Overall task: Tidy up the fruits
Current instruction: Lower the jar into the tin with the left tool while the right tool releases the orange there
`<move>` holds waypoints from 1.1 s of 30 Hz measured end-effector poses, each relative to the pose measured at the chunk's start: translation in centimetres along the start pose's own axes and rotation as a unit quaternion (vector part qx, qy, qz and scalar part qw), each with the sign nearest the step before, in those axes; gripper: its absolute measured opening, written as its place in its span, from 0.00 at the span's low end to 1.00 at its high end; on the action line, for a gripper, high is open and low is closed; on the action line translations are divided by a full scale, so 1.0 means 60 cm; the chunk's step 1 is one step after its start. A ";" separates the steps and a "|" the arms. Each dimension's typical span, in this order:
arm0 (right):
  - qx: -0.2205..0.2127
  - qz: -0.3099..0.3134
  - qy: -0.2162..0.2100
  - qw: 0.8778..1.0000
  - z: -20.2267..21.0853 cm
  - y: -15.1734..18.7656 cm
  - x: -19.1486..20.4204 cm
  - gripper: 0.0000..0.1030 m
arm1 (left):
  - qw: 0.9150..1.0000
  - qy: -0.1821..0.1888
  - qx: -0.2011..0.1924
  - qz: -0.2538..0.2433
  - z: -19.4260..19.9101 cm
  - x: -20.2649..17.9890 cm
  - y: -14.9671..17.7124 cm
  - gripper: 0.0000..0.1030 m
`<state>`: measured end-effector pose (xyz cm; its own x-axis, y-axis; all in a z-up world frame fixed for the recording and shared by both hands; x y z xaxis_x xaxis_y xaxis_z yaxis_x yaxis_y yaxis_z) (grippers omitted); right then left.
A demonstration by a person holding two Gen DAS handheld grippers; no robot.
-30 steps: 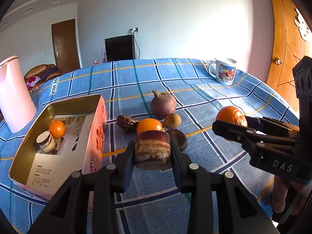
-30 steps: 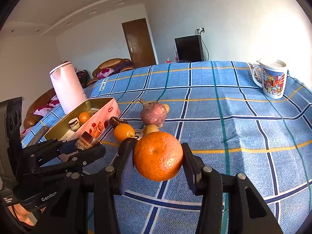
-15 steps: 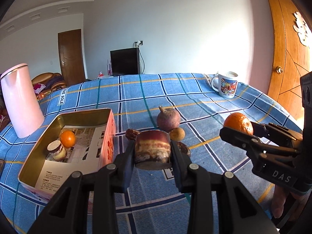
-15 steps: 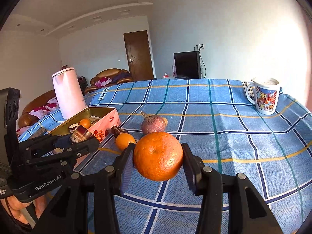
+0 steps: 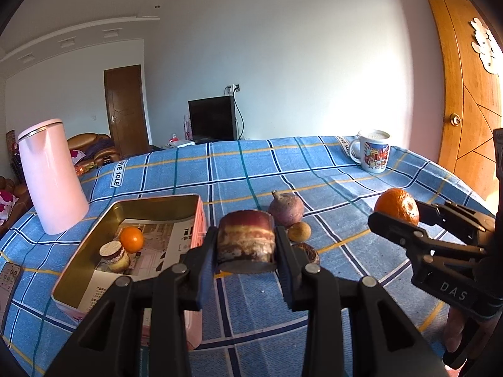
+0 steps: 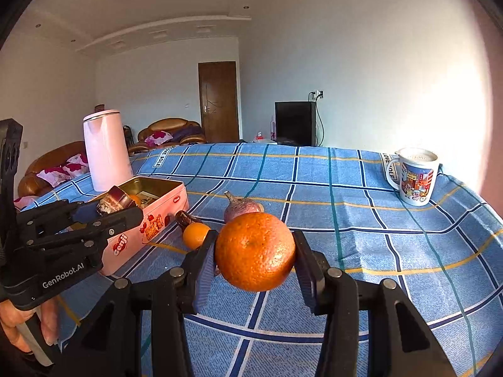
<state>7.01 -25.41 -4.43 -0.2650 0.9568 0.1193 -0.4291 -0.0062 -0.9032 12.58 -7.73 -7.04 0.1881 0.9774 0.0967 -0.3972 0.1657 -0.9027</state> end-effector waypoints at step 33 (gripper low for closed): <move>0.100 0.092 -0.131 0.982 -0.150 -0.024 0.291 0.47 | 0.989 -0.063 0.063 0.120 -0.014 0.268 0.051 0.35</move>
<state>10.76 -6.09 -4.74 -0.5559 0.8267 0.0865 -0.5067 -0.2545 -0.8237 15.13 8.40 -8.61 -0.0355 0.9979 -0.0547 -0.5273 -0.0652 -0.8472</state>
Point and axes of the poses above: each gripper's, at about its wrist camera, not at the fingertips, and z roughly against the way its jaws point, x to its left, y to its underside, the point moved 9 cm from there along -z, roughly the way its jaws point, and after that the axes turned 4 degrees about -z, right-handed, at the moved point
